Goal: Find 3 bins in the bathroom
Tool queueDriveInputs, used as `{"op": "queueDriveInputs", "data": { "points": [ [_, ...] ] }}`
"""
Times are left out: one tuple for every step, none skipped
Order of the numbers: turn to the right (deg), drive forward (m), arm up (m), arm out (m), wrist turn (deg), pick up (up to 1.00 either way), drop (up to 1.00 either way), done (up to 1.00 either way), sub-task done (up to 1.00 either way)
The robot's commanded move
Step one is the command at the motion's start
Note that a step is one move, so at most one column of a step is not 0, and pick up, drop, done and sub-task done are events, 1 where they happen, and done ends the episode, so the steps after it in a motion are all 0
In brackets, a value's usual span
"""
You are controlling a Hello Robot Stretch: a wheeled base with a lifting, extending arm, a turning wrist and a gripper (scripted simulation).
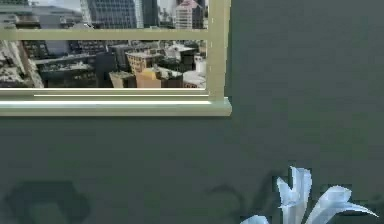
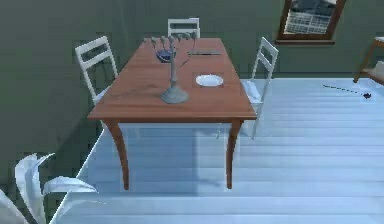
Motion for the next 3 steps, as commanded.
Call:
{"op": "queueDriveInputs", "data": {
  "points": [
    [-45.0,0.0,0.0,0.0,0.0,0.0,0.0,0.0,0.0],
    [-45.0,0.0,0.0,0.0,0.0,0.0,0.0,0.0,0.0],
    [0.0,1.0,0.0,0.0,0.0,0.0,0.0,0.0,0.0]
  ]
}}
